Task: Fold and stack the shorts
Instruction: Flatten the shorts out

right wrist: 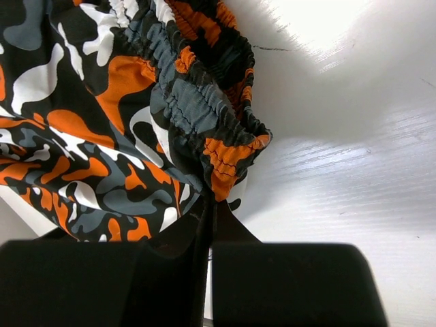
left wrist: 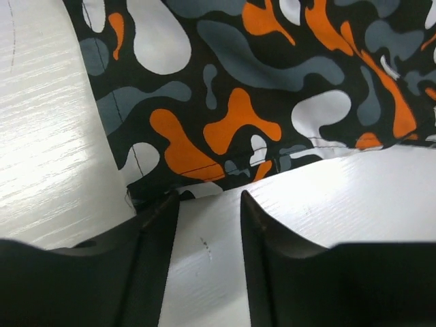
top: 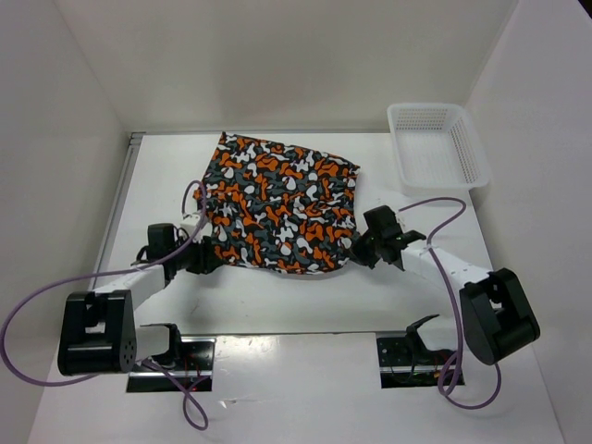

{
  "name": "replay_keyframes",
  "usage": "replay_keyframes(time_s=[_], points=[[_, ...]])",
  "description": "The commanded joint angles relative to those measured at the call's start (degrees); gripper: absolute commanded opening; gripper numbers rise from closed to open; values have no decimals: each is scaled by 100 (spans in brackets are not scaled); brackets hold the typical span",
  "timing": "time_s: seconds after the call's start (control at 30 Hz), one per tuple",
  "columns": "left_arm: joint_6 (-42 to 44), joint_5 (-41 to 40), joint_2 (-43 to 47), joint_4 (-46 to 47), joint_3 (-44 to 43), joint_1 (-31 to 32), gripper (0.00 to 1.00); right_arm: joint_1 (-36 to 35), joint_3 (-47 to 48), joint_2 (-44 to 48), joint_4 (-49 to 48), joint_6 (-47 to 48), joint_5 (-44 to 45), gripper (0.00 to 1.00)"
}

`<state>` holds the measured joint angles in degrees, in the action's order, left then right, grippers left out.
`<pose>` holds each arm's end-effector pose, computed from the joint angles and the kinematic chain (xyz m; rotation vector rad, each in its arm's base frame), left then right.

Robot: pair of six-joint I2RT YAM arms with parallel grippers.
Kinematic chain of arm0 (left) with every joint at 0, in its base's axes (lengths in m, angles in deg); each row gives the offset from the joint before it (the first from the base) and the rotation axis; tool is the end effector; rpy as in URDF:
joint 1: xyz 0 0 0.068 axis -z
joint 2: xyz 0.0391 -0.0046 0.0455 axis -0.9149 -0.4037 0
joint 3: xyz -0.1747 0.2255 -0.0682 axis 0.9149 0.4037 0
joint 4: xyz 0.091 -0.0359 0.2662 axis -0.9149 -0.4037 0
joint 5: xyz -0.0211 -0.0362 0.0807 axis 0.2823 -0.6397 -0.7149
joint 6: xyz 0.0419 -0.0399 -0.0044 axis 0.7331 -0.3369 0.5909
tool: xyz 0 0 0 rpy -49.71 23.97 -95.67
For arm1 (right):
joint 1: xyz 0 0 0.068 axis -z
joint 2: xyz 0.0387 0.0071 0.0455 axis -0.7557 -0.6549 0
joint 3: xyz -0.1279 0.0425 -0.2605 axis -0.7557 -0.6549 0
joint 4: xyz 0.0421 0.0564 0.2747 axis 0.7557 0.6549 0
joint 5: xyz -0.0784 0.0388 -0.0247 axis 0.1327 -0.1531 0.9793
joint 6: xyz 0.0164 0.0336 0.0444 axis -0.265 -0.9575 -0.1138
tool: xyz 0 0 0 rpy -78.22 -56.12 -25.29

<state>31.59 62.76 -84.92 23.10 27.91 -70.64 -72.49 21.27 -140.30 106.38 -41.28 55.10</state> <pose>0.2240 -0.0037 0.1376 0.1550 2.2944 -0.5895 0.2320 0.1010 0.1708 0.9453 2.5103 0.5638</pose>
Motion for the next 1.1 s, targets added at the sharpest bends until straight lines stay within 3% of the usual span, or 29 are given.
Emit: replay_keyframes(time_s=[0.0, 0.07, 0.1, 0.2, 0.3, 0.37, 0.47, 0.7, 0.87, 1.07], points=[[56, -266, -291, -594, 247, -64, 45, -68, 130, 238, -68, 28, 161, 0], [56, -328, -117, -655, 247, -65, 41, -68, 130, 239, -7, 28, 213, 0], [56, -389, -46, -838, 195, -117, 45, -68, 130, 239, -7, 28, 214, 0], [56, -652, 489, -1410, 142, -170, 81, -68, 130, 344, 46, 28, 267, 0], [56, -1020, 1262, -1937, 142, -223, 96, -68, 130, 396, 46, 28, 267, 0], [56, -1302, 1659, -2375, -7, -223, 96, -68, 130, 397, 46, 28, 267, 0], [56, -1549, 1502, -2545, -262, -223, 100, -68, 130, 397, -7, 28, 267, 0], [56, -778, 729, -1362, 343, -223, 98, -68, 130, 397, -7, 81, 267, 0], [56, -583, 307, -578, 467, -223, 89, -68, 77, 397, -59, 81, 267, 0], [56, -363, -229, -479, 283, -153, 72, -68, 77, 397, -59, 81, 214, 0]])
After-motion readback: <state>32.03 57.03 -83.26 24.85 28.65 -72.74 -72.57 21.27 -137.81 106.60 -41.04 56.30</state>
